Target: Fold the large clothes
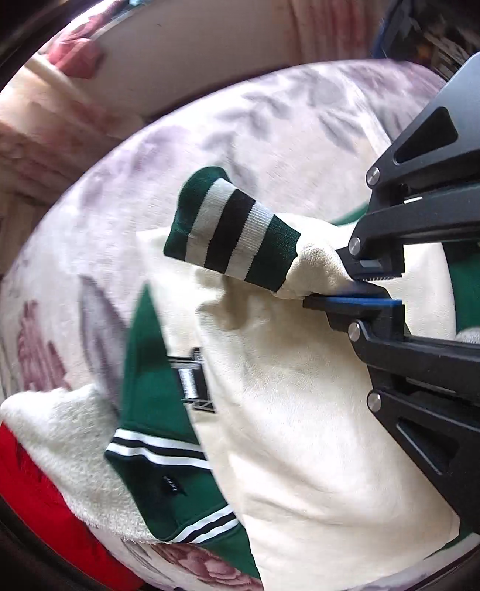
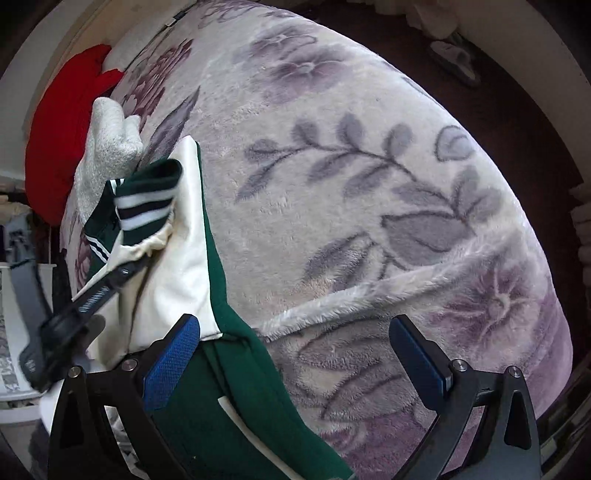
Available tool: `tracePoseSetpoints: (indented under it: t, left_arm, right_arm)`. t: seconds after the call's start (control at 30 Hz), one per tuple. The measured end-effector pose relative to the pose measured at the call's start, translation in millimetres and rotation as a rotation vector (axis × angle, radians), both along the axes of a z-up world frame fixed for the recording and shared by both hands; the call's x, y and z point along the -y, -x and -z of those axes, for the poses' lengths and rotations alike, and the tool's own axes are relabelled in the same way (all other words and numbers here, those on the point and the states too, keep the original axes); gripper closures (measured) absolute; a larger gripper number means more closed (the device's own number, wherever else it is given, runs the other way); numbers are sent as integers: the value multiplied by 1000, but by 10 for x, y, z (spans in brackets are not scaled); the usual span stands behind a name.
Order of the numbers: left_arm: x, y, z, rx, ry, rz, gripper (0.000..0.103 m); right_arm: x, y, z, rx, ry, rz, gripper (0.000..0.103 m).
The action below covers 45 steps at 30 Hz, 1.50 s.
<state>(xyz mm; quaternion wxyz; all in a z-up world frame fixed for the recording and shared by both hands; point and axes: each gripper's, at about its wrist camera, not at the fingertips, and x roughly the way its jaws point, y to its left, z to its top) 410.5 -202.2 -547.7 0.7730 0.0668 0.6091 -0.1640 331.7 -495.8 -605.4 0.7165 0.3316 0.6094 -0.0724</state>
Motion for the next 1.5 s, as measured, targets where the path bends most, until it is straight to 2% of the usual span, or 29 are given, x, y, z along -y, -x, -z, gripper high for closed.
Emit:
tracePoseSetpoints:
  t: [0.07, 0.1, 0.13, 0.17, 0.2, 0.27, 0.37, 0.43, 0.5, 0.57, 0.6, 0.63, 0.67, 0.7, 0.73, 0.8, 0.83, 0.87, 0.9, 0.93, 0.97, 1.0, 1.07, 1.17, 1.23, 1.33, 1.4, 1.5]
  left_arm:
    - [-52, 69, -105, 7, 22, 1, 84]
    - [-108, 93, -153, -3, 35, -4, 68]
    - [-106, 151, -183, -13, 47, -8, 39]
    - [-174, 163, -246, -34, 83, -12, 16]
    - [-276, 217, -335, -55, 150, -24, 0]
    - [-433, 281, -464, -78, 231, -51, 0]
    - [-913, 361, -631, -68, 238, -130, 0]
    - [-1290, 332, -683, -34, 184, -206, 0]
    - [-1776, 258, -643, 9, 86, -308, 0]
    - [-2397, 141, -472, 35, -80, -439, 0]
    - [-2671, 98, -371, 36, -132, -495, 0]
    - [-2880, 63, -272, 30, -161, -531, 0]
    - [-3065, 41, -154, 14, -184, -565, 0]
    - [-3311, -4, 16, -10, -206, -604, 0]
    - [-3444, -24, 114, -19, -204, -622, 0]
    - [-3644, -98, 347, -38, -181, -645, 0]
    - [-3663, -148, 427, -44, -170, -643, 0]
    - [-3691, -177, 493, -46, -151, -637, 0]
    - [-3715, -217, 581, -52, -119, -633, 0]
    - [-3731, -235, 616, -57, -103, -639, 0]
    - [-3744, -248, 623, -59, -89, -645, 0]
    - [-3757, -253, 591, -58, -84, -645, 0]
    - [-3758, -218, 382, 6, -99, -636, 0]
    - [-3723, -29, -49, 148, -89, -644, 0]
    - [-3671, 151, -323, 239, -63, -660, 0]
    - [-3518, 325, -590, 320, -86, -657, 0]
    - [-3403, 481, -700, 365, -134, -654, 0]
    - [-3090, 766, -760, 403, -251, -655, 0]
  right_arm:
    - [101, 46, 12, 0, -39, 9, 0]
    - [155, 50, 12, 6, -66, 9, 0]
    - [182, 48, -1, 11, -83, 10, 0]
    - [221, 18, -14, 23, -111, 10, 0]
    - [251, -32, -27, 34, -141, 10, 0]
    - [284, -159, -50, 45, -195, 3, 0]
    - [235, -448, -61, 65, -265, 2, 0]
    - [124, -760, -10, 83, -309, -23, 0]
    - [-40, -1083, 111, 74, -344, -70, 0]
    - [-229, -1368, 260, 41, -372, -110, 0]
    - [-370, -1526, 358, 19, -404, -144, 2]
    - [-450, -1589, 412, 21, -432, -149, 21]
    - [-579, -1697, 466, 9, -431, -156, 75]
    - [-666, -1752, 472, -7, -400, -163, 99]
    - [-728, -1771, 432, 2, -396, -156, 99]
    - [-787, -1747, 255, 74, -460, -131, 100]
    - [-809, -1735, 172, 97, -451, -143, 100]
    - [-825, -1730, 156, 81, -397, -165, 100]
    - [-850, -1725, 236, 20, -328, -196, 99]
    - [-867, -1697, 459, -122, -250, -239, 94]
    - [-858, -1655, 606, -208, -233, -245, 84]
    - [-825, -1617, 668, -264, -231, -239, 75]
    - [-728, -1590, 517, -253, -253, -218, 49]
    - [-506, -1599, 77, -155, -266, -185, 33]
    - [-360, -1720, -39, -131, -273, -161, 32]
    - [-226, -2026, 105, -136, -278, -161, 32]
    - [-204, -2315, 385, -150, -316, -150, 32]
    - [-281, -2621, 847, -171, -457, -151, 32]
